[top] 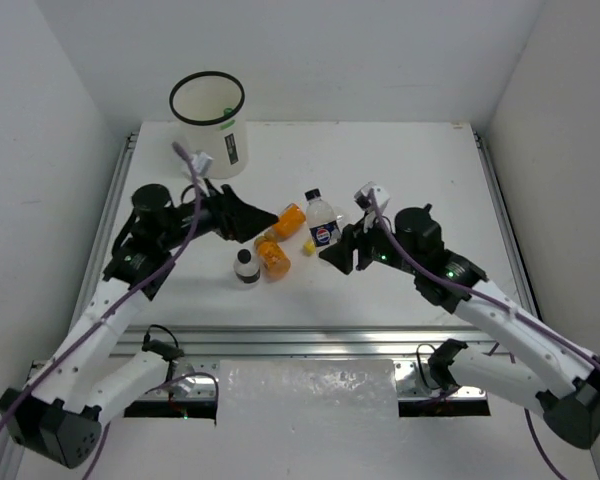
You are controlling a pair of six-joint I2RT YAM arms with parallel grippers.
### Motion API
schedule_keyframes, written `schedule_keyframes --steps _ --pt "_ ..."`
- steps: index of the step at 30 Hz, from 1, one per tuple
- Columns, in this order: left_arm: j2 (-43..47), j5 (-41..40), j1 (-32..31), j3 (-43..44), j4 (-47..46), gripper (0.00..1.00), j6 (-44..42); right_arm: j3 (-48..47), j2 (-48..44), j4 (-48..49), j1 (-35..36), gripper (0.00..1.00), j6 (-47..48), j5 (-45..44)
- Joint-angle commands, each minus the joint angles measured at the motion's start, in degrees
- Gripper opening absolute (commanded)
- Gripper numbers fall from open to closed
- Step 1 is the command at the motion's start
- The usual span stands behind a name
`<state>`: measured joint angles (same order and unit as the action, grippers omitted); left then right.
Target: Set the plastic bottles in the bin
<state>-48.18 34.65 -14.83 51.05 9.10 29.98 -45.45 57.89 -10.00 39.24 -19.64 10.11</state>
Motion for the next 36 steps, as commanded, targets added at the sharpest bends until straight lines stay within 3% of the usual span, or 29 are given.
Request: schedule_keyframes --steps 1,5,9,11,12,13,15,16,17,18,19,21,22,26,28,31,34,35,36 --pt "-4.2 5.9 -7.2 0.5 -14.9 1.00 4.7 2.2 -5.3 10.3 0.4 0.31 -2.9 8.1" --pt "-10.8 7.9 -12.8 3.1 -23.0 1.00 6.0 1.4 -6.9 14.9 0.3 0.33 -3.2 18.8" --pt "-16.2 6.7 -16.3 5.3 -25.1 1.00 6.1 0.6 -7.7 16.7 0.3 0.32 -3.9 22.5" --pt "-17.9 6.7 -17.9 6.1 -26.9 0.91 6.6 0.0 -7.5 16.6 0.4 0.32 -3.8 23.5" --pt "-18.3 6.8 -18.8 6.6 -27.0 0.82 6.4 -0.2 -7.4 16.6 0.3 0.33 -3.9 23.7" --pt "-19.5 7.0 -19.1 7.7 -27.4 0.34 6.4 -0.3 -7.6 16.7 0.3 0.40 -3.8 23.9" --pt "-20.5 6.7 -19.4 10.5 -24.2 0.00 5.5 0.0 -8.2 16.5 0.3 0.60 -4.4 20.7" --pt "-21.2 5.2 -19.3 12.0 -21.5 0.00 4.6 0.4 -9.4 15.9 0.3 0.83 -4.2 17.9" --pt "-21.4 -2.2 -19.1 13.8 -17.6 0.00 1.6 0.5 -10.2 13.5 0.3 0.99 -4.3 14.0" --pt "-22.4 -15.0 -18.9 18.9 -8.1 0.00 0.4 0.3 -11.5 9.1 0.3 0.99 -4.6 3.4" --pt "-23.2 -22.2 -18.5 22.4 -2.7 0.00 -0.8 -0.1 -11.9 9.0 0.3 0.99 -4.6 -2.1" --pt "-26.1 -36.5 -16.3 33.3 9.8 0.00 -2.4 -0.6 -12.4 0.4 0.1 0.99 -6.7 -13.2" --pt "-29.4 -46.6 -14.6 36.8 12.3 0.00 -2.3 -0.9 -12.4 -4.7 0.0 0.99 -8.0 -22.8" --pt "-40.4 -55.2 -1.2 51.2 17.3 0.00 -1.8 -0.7 -11.1 -10.6 -0.7 0.99 -10.0 -30.1" --pt "-48.6 -64.6 0.4 60.5 18.2 0.00 -3.3 0.8 -11.2 -10.5 -0.7 0.99 -10.3 -30.0" --pt "-61.6 -68.1 3.7 74.9 17.3 0.00 -7.8 3.7 -12.3 -8.0 -0.7 0.99 -11.2 -28.7" --pt "-74.1 -68.6 7.4 88.8 13.9 0.20 -11.9 5.5 -11.7 -7.1 -0.9 0.99 -11.3 -25.7" --pt "-76.5 -68.0 8.3 91.9 10.5 0.37 -14.7 5.8 -11.4 -7.2 -0.9 0.99 -11.0 -24.5" --pt "-79.8 -67.2 8.6 93.0 9.5 0.46 -15.8 6.2 -10.7 -7.3 -1.0 0.99 -10.9 -24.2"
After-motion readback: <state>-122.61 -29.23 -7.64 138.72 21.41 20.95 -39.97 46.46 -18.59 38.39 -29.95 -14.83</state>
